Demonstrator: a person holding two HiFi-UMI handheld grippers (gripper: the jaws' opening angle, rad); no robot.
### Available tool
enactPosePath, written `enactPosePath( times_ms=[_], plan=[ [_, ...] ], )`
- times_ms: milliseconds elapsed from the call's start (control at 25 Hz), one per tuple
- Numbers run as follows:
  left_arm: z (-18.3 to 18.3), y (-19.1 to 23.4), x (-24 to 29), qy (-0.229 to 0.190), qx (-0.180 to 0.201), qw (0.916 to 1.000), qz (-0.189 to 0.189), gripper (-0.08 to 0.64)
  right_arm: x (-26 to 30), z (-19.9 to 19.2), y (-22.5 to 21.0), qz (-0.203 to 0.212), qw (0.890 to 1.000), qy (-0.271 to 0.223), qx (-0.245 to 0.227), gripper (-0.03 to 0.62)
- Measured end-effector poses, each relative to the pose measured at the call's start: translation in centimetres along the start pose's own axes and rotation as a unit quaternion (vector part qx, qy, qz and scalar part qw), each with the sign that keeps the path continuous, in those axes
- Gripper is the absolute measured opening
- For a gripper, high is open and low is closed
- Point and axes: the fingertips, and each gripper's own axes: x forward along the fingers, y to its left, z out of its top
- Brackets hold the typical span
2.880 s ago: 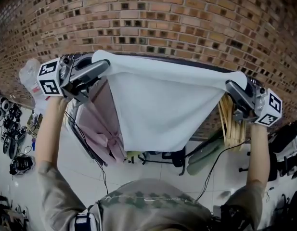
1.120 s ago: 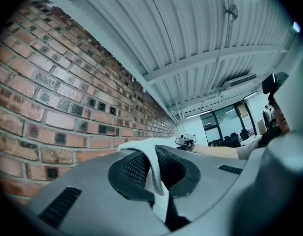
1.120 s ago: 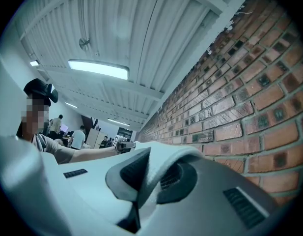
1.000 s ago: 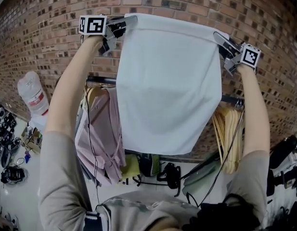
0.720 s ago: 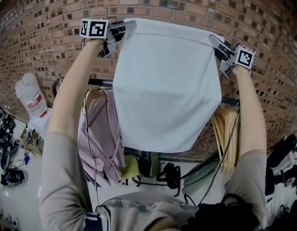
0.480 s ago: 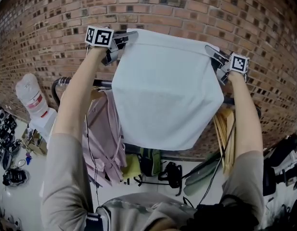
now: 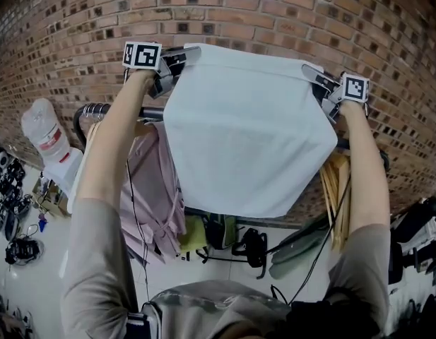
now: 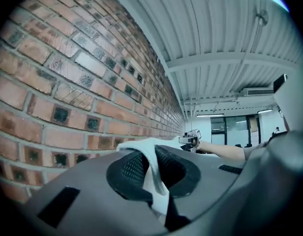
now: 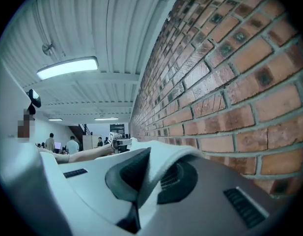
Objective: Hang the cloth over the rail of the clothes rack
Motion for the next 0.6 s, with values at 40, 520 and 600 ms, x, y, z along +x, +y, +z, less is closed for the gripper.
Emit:
enactPosePath(
  times_ms=[40, 520, 600],
  plan=[
    [-0.2, 0.1, -0.1, 0.003, -0.009, 1.0000, 0.000, 0.018, 0.1, -0.1, 0.0, 0.000, 1.000, 0.002, 0.003, 0.021],
    [-3.4, -1.0, 1.0, 0.060, -0.068, 0.9958, -0.014, 0.297, -0.3, -0.6, 0.2, -0.011, 1.000, 0.017, 0.018, 0.020],
    [-3.5, -0.6, 0.9, 0.064, -0.055, 0.9964, 0.003, 0.321, -0.2, -0.5, 0.6, -0.003, 1.000, 0.017, 0.012, 0.021]
  ],
)
